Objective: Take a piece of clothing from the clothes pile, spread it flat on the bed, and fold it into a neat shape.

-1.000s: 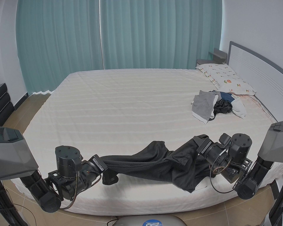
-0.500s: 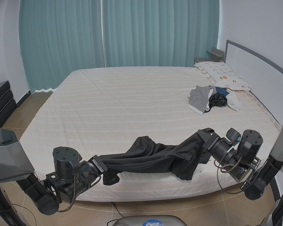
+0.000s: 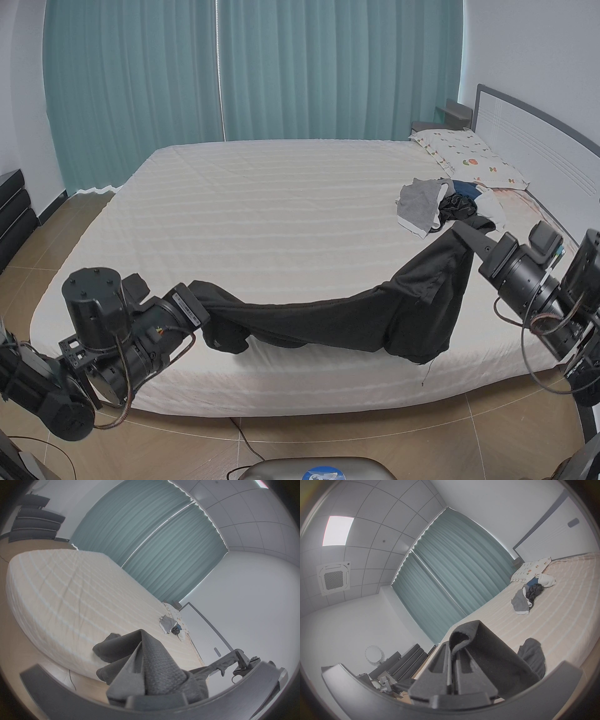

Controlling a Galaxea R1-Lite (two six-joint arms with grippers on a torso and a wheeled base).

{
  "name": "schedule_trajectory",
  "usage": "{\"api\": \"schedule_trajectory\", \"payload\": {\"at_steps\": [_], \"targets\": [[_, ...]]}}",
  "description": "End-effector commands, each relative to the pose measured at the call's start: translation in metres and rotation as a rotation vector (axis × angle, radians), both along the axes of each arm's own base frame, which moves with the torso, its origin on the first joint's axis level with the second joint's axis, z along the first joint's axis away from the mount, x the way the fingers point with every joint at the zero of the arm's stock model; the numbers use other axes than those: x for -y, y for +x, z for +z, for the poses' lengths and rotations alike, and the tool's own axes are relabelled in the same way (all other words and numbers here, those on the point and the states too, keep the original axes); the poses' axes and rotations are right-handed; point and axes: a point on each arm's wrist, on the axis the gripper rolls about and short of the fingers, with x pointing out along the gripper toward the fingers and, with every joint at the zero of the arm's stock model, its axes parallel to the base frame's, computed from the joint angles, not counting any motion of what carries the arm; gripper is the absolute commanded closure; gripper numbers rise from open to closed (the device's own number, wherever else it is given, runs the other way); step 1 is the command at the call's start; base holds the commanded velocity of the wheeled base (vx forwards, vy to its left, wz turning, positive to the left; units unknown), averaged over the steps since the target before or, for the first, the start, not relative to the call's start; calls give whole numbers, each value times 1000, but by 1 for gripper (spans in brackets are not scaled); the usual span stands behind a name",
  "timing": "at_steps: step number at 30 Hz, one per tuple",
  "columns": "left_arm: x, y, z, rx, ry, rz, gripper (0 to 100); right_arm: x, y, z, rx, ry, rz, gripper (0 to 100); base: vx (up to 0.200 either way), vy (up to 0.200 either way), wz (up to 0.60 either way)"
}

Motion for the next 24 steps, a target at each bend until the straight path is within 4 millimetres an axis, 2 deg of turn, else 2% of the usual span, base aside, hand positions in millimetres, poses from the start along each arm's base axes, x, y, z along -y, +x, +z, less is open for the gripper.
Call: {"api": "schedule_trajectory", "payload": {"at_steps": [1,4,5,6,8,12,13,15,18,19,20,22,23,24], "targets": [[-8,7,77,141,-29,28,100,23,-23,96,178,64,2,100,0,0,0],[-9,20,101,121,-28,48,100,29,-13,124,193,65,-38,100,0,0,0],[-9,22,103,114,-28,52,100,30,-11,128,197,67,-45,100,0,0,0],[-11,28,115,106,-48,62,100,34,-4,145,226,81,-72,100,0,0,0],[-11,31,129,103,-82,51,100,39,2,160,251,88,-102,100,0,0,0],[-16,41,143,51,-96,3,100,44,28,172,211,64,-153,100,0,0,0],[-15,42,143,46,-96,0,100,44,29,173,210,63,-153,100,0,0,0],[-17,63,142,7,-130,20,100,48,55,172,181,51,-199,100,0,0,0],[-17,82,133,-25,-148,46,100,50,79,165,160,42,-231,100,200,0,0],[-17,82,133,-25,-148,46,100,50,79,165,160,42,-231,100,200,0,0],[-17,98,120,-53,-139,60,100,50,94,157,138,35,-241,100,200,0,0],[-17,104,115,-61,-136,67,100,49,101,153,126,31,-244,100,200,0,0],[-14,119,104,-75,-130,76,100,46,116,141,93,20,-249,100,200,0,0],[-13,125,100,-79,-129,79,100,44,122,136,84,16,-249,100,200,0,0]]}}
